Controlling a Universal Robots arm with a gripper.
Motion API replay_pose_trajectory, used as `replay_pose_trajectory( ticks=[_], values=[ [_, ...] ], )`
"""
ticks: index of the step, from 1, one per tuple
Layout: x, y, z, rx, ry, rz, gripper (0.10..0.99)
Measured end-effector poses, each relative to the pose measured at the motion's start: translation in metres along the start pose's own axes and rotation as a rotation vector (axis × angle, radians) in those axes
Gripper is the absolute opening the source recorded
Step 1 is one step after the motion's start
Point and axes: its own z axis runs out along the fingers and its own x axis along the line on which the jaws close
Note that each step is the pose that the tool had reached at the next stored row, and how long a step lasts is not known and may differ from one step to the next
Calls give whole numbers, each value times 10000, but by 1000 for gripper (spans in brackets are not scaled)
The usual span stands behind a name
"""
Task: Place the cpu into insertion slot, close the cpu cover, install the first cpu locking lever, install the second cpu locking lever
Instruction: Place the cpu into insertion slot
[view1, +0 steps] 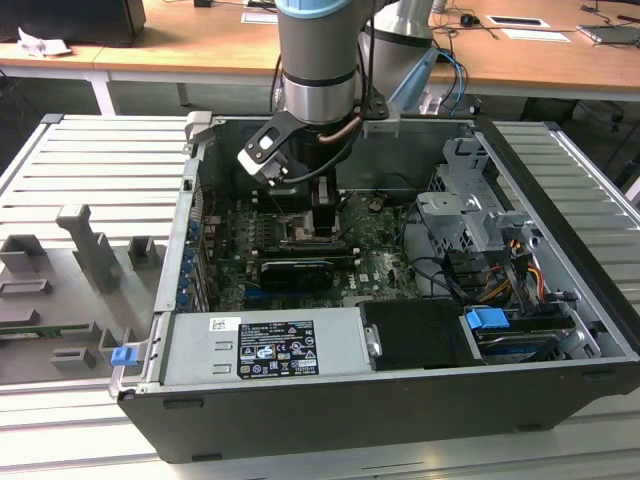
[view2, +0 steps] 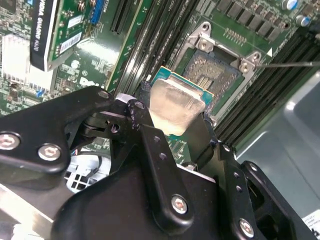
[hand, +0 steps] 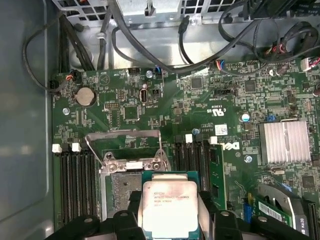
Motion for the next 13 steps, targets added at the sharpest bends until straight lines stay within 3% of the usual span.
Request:
replay_pose_trajectory(
  ticks=[7,13],
  values=[
    [17,-62,143,13,85,-525,529],
    [45,-72,172,14,87,-534,529]
  ],
)
